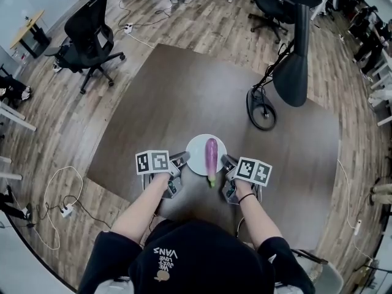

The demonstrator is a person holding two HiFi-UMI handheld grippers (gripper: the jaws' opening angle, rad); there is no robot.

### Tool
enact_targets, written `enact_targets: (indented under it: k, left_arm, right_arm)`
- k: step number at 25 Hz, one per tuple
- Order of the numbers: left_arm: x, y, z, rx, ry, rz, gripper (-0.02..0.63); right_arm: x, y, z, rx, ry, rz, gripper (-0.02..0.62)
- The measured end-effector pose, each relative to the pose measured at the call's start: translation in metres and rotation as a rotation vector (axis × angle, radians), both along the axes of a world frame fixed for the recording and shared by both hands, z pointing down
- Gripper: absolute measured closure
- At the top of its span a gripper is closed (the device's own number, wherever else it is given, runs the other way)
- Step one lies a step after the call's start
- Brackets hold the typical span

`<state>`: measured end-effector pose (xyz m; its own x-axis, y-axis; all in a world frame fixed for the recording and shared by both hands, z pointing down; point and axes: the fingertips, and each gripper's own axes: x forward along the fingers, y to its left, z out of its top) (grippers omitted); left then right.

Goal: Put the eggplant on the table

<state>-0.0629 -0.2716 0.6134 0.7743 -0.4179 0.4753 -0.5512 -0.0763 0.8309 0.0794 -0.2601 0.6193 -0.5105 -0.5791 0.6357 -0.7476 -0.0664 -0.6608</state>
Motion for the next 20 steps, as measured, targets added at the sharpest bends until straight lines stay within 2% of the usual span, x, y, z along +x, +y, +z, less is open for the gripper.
enact_targets:
  k: [6, 20]
  left_arm:
    - [0.003, -0.007, 0.023, -0.035, -0.059, 0.024, 0.58]
    - [0.003, -0.012, 0.046, -0.079, -0.123, 0.061, 0.58]
  right_arm:
    - [0.003, -0.01, 0.018, -0.025, 0.045, -0.014, 0.551]
    - [0.002, -0.016, 0.042, -0.079, 0.087, -0.047, 0.551]
